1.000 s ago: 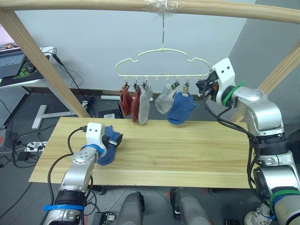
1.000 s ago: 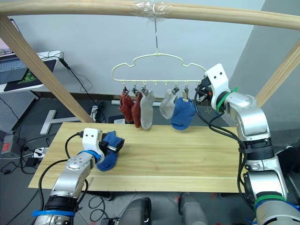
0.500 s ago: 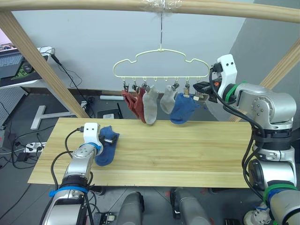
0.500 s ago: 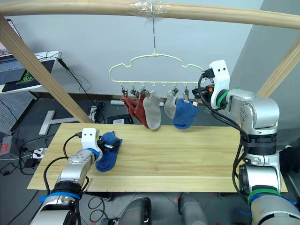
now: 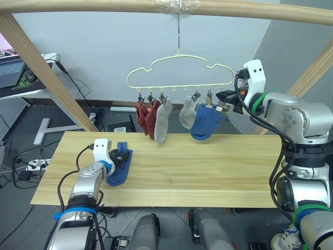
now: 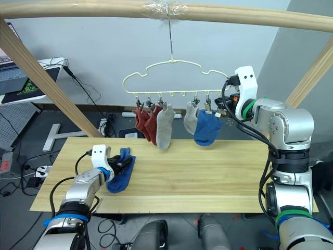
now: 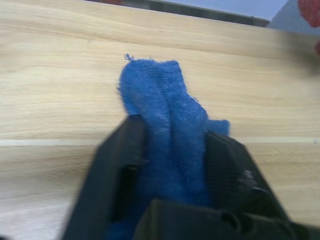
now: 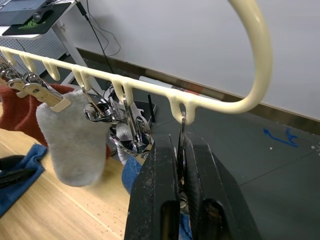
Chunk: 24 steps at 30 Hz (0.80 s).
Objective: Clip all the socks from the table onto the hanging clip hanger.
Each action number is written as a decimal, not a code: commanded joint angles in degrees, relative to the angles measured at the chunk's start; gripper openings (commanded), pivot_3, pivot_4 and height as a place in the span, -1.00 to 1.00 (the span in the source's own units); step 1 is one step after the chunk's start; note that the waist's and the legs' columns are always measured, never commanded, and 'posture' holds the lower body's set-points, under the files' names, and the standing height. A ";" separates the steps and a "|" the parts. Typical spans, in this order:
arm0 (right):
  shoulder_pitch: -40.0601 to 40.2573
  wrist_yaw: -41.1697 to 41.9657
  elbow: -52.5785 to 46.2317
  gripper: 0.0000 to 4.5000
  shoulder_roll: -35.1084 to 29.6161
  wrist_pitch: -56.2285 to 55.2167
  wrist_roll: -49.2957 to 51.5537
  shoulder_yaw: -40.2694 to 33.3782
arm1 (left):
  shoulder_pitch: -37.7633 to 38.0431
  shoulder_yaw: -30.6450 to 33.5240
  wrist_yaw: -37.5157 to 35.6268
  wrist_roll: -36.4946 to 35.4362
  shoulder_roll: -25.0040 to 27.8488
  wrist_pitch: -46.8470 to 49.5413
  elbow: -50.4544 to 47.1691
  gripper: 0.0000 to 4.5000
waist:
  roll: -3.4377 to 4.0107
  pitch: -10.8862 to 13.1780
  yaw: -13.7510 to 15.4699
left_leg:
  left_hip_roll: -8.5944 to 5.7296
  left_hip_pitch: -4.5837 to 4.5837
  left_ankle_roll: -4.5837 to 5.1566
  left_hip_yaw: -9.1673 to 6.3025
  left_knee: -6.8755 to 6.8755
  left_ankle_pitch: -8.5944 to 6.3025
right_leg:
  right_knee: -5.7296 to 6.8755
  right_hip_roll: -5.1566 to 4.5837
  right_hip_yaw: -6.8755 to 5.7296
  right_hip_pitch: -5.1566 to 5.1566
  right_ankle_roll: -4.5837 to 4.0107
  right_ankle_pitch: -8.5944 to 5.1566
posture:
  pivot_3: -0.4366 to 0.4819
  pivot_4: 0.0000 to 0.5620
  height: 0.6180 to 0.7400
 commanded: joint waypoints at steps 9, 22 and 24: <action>-3.53 -4.60 -1.18 -1.00 2.65 4.20 3.91 -6.99 | 2.97 -1.81 -1.93 -3.71 -6.39 5.57 -15.65 -1.00 | -0.01 0.01 0.03 | -0.03 -0.05 0.00 0.01 0.02 0.00 | -0.04 -0.01 0.02 0.00 0.01 0.00 | -0.21 -0.16 1.00; -11.51 -18.17 0.65 -1.00 15.50 20.15 6.10 -27.35 | -3.10 -20.15 -7.62 -5.71 -18.08 11.58 -43.62 -1.00 | 0.01 -0.01 -0.07 | -0.06 -0.09 0.00 -0.01 0.01 0.00 | -0.03 0.06 0.02 -0.02 -0.18 0.12 | -0.23 -0.25 1.00; -11.81 -18.67 0.42 -1.00 16.04 20.74 5.95 -27.95 | -4.56 -21.12 -7.36 -4.96 -18.99 11.36 -43.16 -1.00 | 0.02 -0.02 -0.28 | -0.10 -0.08 0.00 0.02 0.01 0.00 | -0.04 0.08 0.05 -0.01 0.02 0.01 | -0.24 -0.27 1.00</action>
